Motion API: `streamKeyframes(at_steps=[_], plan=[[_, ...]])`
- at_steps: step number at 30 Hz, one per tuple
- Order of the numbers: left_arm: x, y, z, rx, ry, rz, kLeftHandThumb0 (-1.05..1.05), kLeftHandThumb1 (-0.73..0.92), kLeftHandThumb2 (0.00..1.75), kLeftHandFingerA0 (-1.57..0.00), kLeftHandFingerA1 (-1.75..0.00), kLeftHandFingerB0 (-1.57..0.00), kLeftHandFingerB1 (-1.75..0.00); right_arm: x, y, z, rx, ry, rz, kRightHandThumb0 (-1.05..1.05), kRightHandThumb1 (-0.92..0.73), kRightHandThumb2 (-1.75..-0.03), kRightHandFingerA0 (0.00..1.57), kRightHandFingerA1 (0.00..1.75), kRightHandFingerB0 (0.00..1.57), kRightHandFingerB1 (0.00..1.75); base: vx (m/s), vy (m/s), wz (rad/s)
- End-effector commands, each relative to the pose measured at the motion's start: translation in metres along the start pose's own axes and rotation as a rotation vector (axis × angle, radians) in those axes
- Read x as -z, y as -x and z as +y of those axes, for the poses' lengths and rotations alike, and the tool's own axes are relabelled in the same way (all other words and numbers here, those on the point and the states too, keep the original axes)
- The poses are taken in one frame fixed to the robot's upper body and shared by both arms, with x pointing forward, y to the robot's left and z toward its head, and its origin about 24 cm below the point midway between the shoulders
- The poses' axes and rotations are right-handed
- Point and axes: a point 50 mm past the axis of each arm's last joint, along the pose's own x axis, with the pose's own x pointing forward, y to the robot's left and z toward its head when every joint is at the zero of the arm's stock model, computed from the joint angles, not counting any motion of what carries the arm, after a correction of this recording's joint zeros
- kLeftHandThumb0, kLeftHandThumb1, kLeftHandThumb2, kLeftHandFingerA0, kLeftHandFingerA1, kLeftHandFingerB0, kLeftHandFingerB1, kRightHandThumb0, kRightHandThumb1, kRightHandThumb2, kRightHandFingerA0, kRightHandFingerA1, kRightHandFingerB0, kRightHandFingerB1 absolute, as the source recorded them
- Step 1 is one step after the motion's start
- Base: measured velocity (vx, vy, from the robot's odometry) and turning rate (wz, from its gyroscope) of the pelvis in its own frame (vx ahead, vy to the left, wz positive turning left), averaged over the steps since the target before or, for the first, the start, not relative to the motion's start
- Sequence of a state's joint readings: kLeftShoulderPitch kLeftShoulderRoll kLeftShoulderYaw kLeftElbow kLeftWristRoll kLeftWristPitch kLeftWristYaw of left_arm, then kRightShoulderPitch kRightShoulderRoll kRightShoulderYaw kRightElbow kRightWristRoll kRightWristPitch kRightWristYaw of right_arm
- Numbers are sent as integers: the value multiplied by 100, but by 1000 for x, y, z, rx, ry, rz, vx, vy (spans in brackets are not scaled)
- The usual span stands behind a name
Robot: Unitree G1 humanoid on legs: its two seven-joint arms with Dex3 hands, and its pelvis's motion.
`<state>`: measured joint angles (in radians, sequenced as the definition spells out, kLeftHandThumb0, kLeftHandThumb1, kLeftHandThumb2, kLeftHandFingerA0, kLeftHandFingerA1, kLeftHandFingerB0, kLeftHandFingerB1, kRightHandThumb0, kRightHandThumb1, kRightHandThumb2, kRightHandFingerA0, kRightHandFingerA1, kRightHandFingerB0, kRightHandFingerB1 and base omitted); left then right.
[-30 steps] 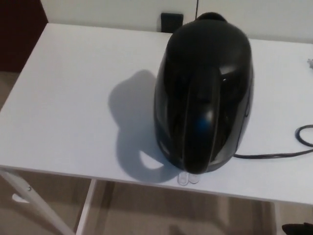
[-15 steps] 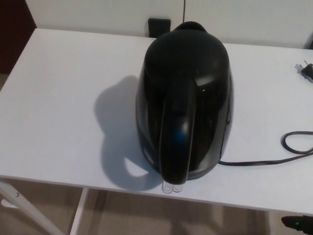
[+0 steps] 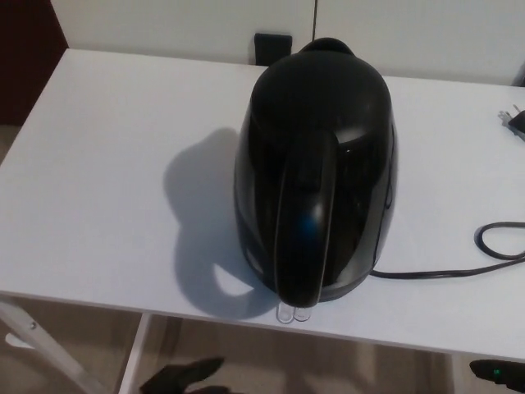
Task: The robot walk towards a table in front and click the button on the base of the boilling pot using its left middle finger
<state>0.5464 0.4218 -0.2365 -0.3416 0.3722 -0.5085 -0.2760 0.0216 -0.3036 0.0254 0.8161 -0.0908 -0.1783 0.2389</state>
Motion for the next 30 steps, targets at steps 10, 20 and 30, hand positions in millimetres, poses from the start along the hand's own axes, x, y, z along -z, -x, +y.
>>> streamKeyframes(at_steps=[10, 20, 30], plan=[[-71, -33, -6, 251, -670, -494, -85, 87, 67, -35, -32, -28, -32, -7, -5, -9, 13, 16, 1, -29, -57, -57, 58, 44, 38, 36, 0, 0, 0], [-63, -49, -6, 277, -772, -493, -86, 84, 66, -35, -32, -30, -32, -10, -4, -9, -6, 2, -7, -31, -57, -57, 55, 43, 37, 36, 0, 0, 0], [-39, -62, -4, 295, -804, -410, -87, 85, 66, -33, -31, -30, -31, -12, -5, -10, -15, 15, -18, -45, -47, -73, 47, 52, 31, 44, 0, 0, 0]])
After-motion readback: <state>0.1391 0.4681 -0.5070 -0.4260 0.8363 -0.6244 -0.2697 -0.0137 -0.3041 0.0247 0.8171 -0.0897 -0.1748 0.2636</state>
